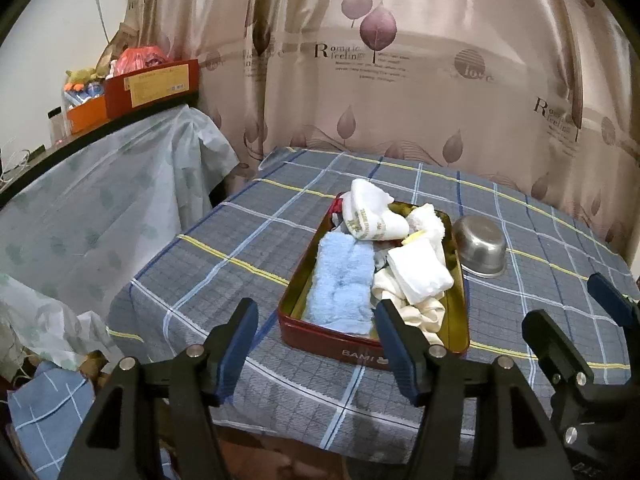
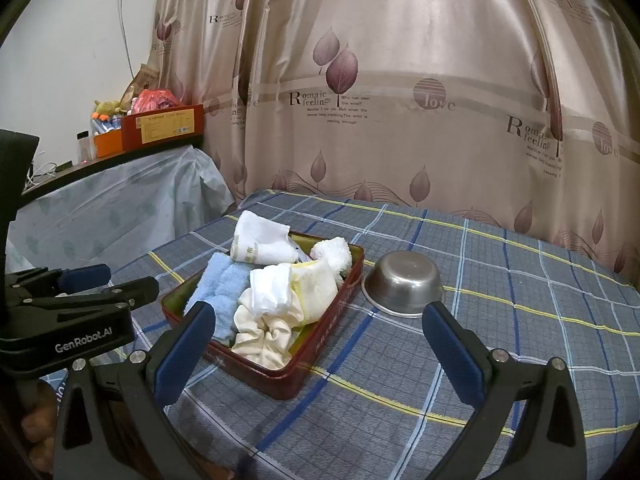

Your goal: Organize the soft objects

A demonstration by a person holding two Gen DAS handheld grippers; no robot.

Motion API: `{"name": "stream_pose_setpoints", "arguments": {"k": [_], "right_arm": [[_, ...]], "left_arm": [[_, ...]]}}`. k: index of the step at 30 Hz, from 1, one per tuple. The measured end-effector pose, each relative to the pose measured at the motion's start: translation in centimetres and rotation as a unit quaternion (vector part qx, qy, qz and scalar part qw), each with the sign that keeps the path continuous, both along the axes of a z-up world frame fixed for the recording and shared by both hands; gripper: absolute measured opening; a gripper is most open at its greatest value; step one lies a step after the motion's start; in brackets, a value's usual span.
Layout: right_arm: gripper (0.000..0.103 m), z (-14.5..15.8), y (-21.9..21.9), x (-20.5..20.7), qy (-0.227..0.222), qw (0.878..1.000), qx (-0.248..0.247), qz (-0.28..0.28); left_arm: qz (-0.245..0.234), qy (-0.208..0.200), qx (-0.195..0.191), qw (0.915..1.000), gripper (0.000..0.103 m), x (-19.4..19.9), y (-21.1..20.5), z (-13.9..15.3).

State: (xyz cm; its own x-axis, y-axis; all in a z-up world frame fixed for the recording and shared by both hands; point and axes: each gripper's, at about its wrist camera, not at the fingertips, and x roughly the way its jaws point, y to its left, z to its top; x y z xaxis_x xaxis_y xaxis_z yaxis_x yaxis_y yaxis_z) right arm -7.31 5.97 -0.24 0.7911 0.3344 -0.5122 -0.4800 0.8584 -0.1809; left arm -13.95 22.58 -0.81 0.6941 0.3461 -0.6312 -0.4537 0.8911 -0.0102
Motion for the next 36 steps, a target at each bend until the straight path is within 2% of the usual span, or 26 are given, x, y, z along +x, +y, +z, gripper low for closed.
{"name": "stream_pose_setpoints", "arguments": {"k": [12, 13, 14, 16, 22, 30, 36], "right_arm": [[0.103, 0.0, -0.2, -0.1, -0.002, 1.0, -0.002, 0.002], [0.103, 0.0, -0.2, -0.1, -0.002, 1.0, -0.002, 0.003], [0.103, 0.0, -0.2, -0.1, -0.003, 1.0, -0.003, 0.002], [0.103, 0.1, -0.3, -0.1, -0.005, 1.0, -0.004, 0.003], [0.103, 0.3, -0.5, -0.2, -0.008, 1.0, -0.002, 0.004], [0.103, 0.6, -0.8, -0.2, -0.007, 1.0, -0.007, 0.009], [0.103, 0.4, -1.2, 0.3, -0.001, 1.0, -0.012, 0.012]], "left_arm": [[-0.029, -0.019, -0.003, 0.9994, 0.063, -0.5, -0.8, 0.9], [-0.031, -0.022, -0.003, 0.9993, 0.068, -0.5, -0.9, 1.0], [-0.034, -0.027, -0.002, 0.9991, 0.079, -0.6, -1.0, 1.2], [-0.025, -0.029, 0.004, 0.9993, 0.083, -0.8, -1.1, 1.5], [-0.025, -0.041, -0.016, 0.9987, 0.084, -1.1, -0.6, 1.8], [0.004, -0.04, -0.01, 0.9992, 0.086, -1.2, 0.1, 1.6], [0.013, -0.021, -0.009, 0.9996, 0.088, -0.7, 0.0, 0.9]]}}
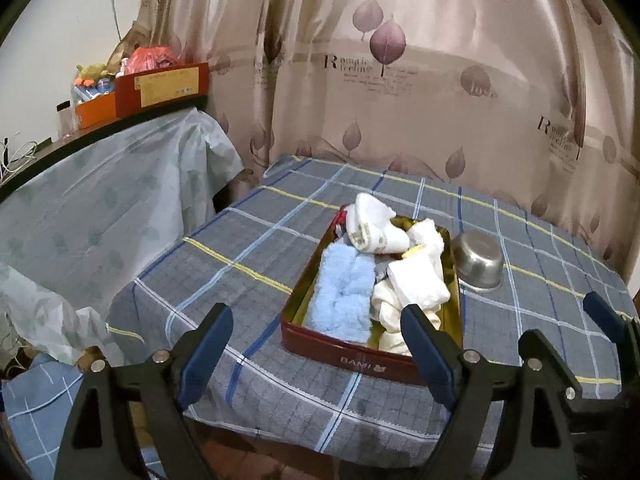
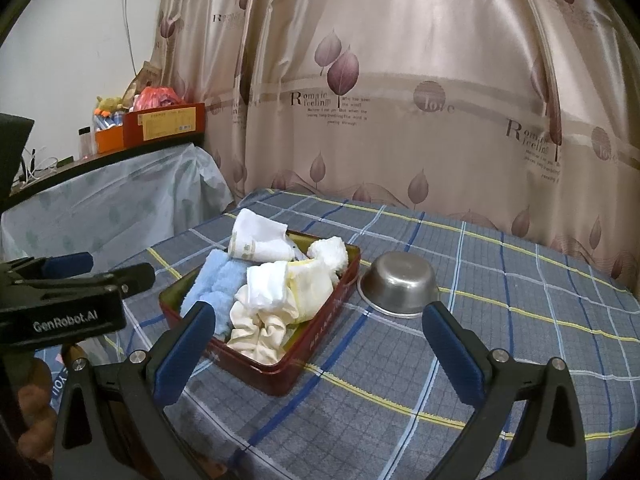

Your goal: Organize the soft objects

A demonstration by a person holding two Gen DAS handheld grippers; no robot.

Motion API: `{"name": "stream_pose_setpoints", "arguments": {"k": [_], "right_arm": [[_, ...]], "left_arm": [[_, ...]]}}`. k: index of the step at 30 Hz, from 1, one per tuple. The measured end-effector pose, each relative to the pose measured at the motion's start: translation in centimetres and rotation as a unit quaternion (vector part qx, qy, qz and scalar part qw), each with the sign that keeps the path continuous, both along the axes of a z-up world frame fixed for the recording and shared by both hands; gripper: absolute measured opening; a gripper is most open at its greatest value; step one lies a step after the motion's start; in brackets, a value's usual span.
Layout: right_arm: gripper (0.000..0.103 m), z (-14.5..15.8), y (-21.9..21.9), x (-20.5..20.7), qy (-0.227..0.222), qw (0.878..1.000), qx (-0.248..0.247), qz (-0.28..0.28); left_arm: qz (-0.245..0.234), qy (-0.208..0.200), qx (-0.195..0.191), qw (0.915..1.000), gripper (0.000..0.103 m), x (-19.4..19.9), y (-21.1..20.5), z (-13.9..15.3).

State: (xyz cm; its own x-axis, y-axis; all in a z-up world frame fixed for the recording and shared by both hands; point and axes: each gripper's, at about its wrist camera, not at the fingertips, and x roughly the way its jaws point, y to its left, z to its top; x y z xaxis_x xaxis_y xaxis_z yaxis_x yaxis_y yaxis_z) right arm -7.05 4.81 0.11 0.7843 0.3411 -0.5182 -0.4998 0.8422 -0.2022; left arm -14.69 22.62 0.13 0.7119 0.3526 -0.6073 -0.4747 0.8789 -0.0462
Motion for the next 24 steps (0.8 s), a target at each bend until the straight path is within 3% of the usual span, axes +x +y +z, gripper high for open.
{"name": "stream_pose_setpoints", "arguments": {"k": [9, 15, 24], "right_arm": [[0.103, -0.4, -0.4, 0.1, 0.005, 1.0, -0.005, 0.001], [0.103, -0.4, -0.5, 0.2, 0.006, 1.0, -0.007, 0.001], [0.103, -0.7, -1.1, 0.5, 0.01, 1.0, -0.005, -0.004]], "left_arm": [[0.025, 0.027, 0.028, 0.9989, 0.089, 0.3, -0.8, -0.7], [0.008, 0.035, 0.031, 0.9989, 0.089, 0.5, -1.2, -1.0], [0.006, 0.02, 0.042, 0.9989, 0.089, 0.3, -1.6, -0.8]]}}
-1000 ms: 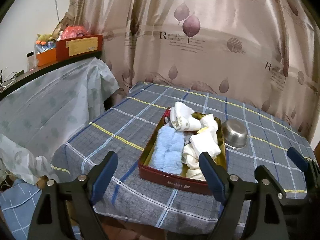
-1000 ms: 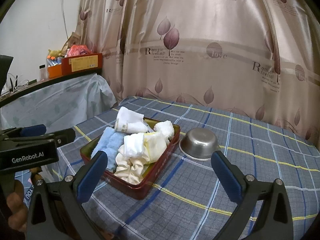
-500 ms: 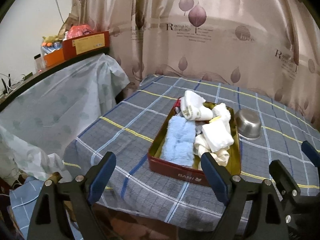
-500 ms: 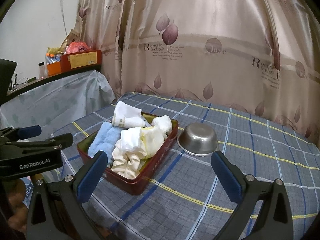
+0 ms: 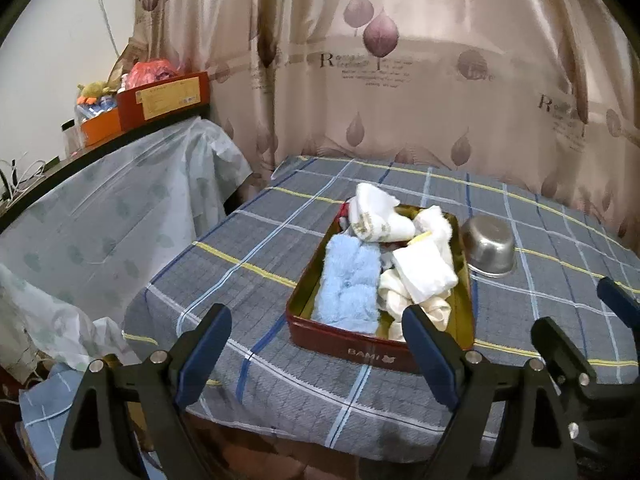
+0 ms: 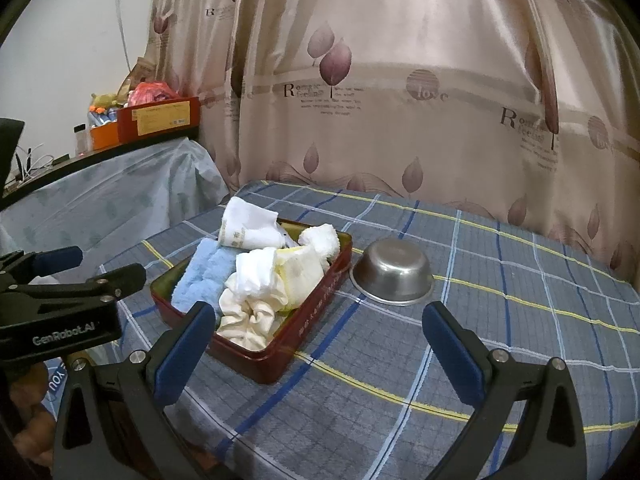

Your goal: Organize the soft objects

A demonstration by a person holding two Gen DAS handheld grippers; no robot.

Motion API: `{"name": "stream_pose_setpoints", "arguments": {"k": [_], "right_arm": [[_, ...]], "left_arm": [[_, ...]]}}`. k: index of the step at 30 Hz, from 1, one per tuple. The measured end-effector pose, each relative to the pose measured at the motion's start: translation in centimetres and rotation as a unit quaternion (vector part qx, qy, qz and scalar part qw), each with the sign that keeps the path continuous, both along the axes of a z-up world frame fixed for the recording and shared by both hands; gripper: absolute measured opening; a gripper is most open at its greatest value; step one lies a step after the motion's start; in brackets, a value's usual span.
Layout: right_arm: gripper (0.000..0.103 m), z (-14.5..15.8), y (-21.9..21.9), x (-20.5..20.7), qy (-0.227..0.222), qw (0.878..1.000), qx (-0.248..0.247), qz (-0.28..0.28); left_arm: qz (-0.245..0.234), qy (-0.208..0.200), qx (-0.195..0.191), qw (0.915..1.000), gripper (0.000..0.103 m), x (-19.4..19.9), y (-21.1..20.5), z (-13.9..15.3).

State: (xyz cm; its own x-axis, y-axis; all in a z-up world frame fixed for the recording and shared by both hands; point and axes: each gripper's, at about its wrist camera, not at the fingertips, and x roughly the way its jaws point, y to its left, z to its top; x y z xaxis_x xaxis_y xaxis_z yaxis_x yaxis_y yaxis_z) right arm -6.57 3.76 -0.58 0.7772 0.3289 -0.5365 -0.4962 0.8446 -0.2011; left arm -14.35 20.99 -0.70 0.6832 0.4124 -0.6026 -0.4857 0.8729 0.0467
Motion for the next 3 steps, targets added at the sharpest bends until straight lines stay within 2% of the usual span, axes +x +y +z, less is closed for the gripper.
{"name": "stream_pose_setpoints", "arguments": {"k": [3], "right_arm": [[0.103, -0.06, -0.68, 0.22, -0.001, 1.0, 0.0, -0.007]], "left_arm": [[-0.007, 0.0, 0.008, 0.9999, 0.089, 0.04, -0.53, 0.16]]}}
